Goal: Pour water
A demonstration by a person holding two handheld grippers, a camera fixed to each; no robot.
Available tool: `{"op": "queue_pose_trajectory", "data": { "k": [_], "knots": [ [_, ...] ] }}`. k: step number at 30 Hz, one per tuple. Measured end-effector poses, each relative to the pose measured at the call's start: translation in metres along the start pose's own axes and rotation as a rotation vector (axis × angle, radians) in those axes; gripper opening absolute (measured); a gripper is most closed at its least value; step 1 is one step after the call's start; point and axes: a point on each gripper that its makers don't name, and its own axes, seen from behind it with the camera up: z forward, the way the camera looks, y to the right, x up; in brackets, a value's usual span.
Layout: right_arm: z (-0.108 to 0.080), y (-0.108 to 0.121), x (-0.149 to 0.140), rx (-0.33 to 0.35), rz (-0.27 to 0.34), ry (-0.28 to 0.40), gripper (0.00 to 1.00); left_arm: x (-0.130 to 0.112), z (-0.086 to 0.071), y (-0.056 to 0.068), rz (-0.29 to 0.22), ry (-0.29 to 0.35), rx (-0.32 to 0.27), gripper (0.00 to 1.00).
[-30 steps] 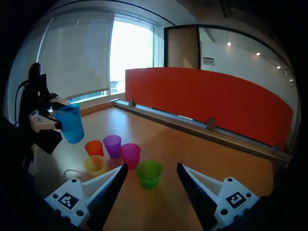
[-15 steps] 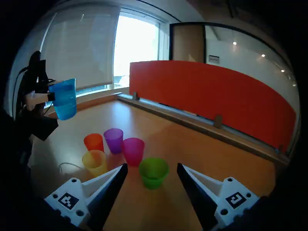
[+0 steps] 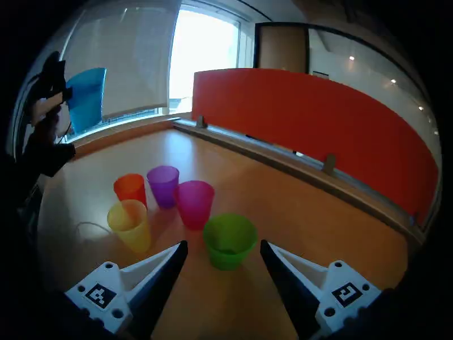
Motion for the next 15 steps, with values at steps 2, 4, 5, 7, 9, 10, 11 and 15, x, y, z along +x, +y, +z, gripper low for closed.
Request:
{"op": "queue_pose_trajectory", "data": {
  "k": [2,4,5,7,9,10,11,15],
  "knots": [
    [0.005,-0.001,-0.006,0.002,-0.004,-0.01,0.99,0.0,-0.002,-0.002,0.002,-0.001,0.003,0.85],
    [0.011,-0.001,-0.011,0.003,-0.005,-0.02,0.99,0.0,-0.004,-0.004,0.004,-0.002,0.007,0.85],
    [0.013,-0.001,-0.013,0.002,-0.004,-0.024,0.99,0.0,-0.004,-0.005,0.004,-0.003,0.008,0.85],
    [0.018,0.0,-0.017,0.0,-0.002,-0.032,0.99,0.001,-0.006,-0.008,0.007,-0.004,0.013,0.85],
    [0.023,0.001,-0.021,-0.004,0.0,-0.038,0.99,0.001,-0.008,-0.01,0.01,-0.005,0.02,0.85],
    [0.026,0.003,-0.022,-0.009,0.002,-0.04,0.99,0.001,-0.009,-0.011,0.012,-0.006,0.023,0.85],
    [0.028,0.004,-0.023,-0.013,0.004,-0.042,0.99,0.0,-0.01,-0.012,0.013,-0.007,0.026,0.85],
    [0.038,0.008,-0.024,-0.022,0.012,-0.046,0.99,-0.002,-0.012,-0.016,0.017,-0.012,0.032,0.85]
  ]
}}
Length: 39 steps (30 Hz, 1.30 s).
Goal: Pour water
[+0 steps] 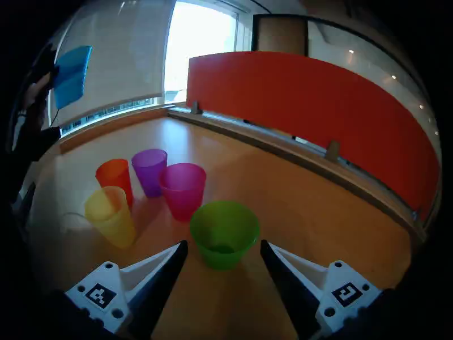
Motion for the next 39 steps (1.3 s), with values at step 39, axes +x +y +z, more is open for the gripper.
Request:
{"op": "queue_pose_trajectory", "data": {
  "k": [39],
  "knots": [
    [0.008,-0.006,0.03,0.032,0.045,0.08,0.91,-0.007,-0.004,-0.016,0.009,-0.018,0.024,0.85]
  ]
}}
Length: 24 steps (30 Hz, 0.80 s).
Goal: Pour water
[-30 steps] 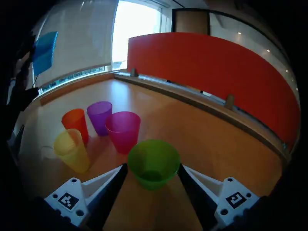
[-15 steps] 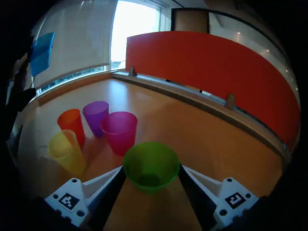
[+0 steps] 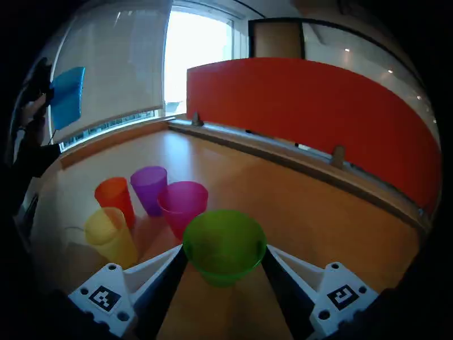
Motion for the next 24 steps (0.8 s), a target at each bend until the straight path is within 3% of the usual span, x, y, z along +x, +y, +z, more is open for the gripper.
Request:
{"op": "queue_pose_trajectory", "data": {
  "k": [9,24],
  "knots": [
    [-0.031,-0.02,0.034,0.034,-0.008,0.066,0.91,0.005,-0.004,0.004,0.014,0.001,-0.008,0.85],
    [-0.072,-0.059,0.066,0.073,-0.052,0.138,0.91,0.004,-0.007,0.005,0.014,-0.009,-0.008,0.86]
  ]
}}
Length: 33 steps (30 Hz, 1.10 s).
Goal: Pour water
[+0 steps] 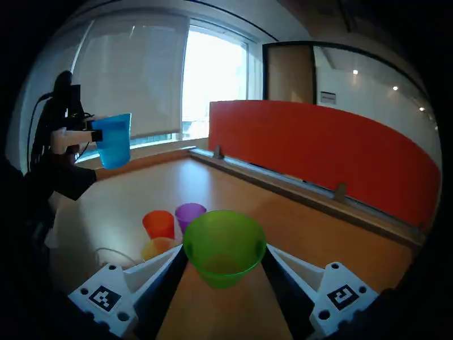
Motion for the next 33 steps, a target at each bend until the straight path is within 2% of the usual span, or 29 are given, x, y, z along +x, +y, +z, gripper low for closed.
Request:
{"op": "queue_pose_trajectory", "data": {
  "k": [12,33],
  "knots": [
    [-0.018,-0.021,0.037,0.015,-0.005,0.107,0.91,0.003,-0.003,0.002,0.001,0.003,0.001,0.85],
    [-0.03,-0.031,0.058,0.011,0.004,0.205,0.91,0.008,-0.005,0.01,0.016,0.005,-0.014,0.85]
  ]
}}
